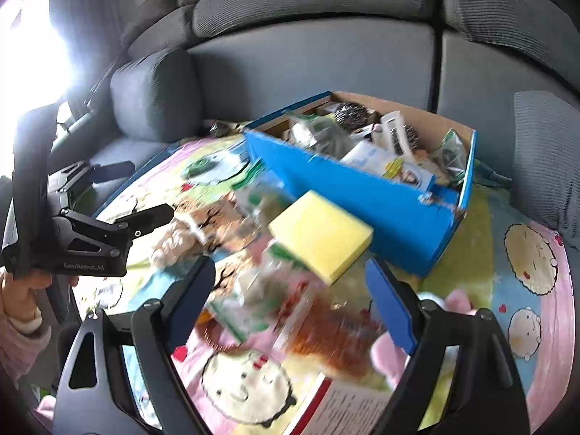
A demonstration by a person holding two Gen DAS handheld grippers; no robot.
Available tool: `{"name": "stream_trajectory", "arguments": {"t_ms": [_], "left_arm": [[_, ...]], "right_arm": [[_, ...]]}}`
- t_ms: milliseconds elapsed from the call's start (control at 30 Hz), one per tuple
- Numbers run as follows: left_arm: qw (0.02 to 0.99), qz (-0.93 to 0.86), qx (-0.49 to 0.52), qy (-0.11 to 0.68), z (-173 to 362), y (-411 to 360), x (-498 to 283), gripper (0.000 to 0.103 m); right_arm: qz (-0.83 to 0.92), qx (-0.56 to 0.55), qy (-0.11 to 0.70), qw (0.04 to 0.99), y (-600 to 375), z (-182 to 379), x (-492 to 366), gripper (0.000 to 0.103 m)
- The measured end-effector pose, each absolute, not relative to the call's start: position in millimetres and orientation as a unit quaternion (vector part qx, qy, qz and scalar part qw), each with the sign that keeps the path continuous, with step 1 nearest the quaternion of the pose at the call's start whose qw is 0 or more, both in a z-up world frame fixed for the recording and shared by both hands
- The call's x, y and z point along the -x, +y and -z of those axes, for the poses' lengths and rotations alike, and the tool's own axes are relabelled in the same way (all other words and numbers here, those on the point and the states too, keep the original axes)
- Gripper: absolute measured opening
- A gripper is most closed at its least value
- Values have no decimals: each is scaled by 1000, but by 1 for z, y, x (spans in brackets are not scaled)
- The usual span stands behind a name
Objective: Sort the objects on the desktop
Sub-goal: 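Withdraw the left gripper from the box back over the blanket, then move the open left gripper down toward the cream fabric scrunchie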
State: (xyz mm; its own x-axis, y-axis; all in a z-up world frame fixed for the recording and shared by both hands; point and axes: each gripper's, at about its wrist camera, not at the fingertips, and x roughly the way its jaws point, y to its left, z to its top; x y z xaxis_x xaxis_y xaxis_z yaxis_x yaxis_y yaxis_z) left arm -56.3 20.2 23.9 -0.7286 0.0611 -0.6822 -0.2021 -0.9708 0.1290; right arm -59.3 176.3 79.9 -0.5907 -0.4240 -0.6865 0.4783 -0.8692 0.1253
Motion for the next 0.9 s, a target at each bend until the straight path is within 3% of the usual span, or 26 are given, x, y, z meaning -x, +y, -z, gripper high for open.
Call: {"name": "stream_trajectory", "arguments": {"t_ms": [233, 900], "left_arm": [[88, -918, 370, 109, -8, 13, 18, 101], [98, -896, 430, 49, 45, -71, -31, 101]], "right_arm": [[874, -384, 48, 293, 156, -65, 23, 85], [806, -414, 118, 407, 71, -5, -24, 85]]}}
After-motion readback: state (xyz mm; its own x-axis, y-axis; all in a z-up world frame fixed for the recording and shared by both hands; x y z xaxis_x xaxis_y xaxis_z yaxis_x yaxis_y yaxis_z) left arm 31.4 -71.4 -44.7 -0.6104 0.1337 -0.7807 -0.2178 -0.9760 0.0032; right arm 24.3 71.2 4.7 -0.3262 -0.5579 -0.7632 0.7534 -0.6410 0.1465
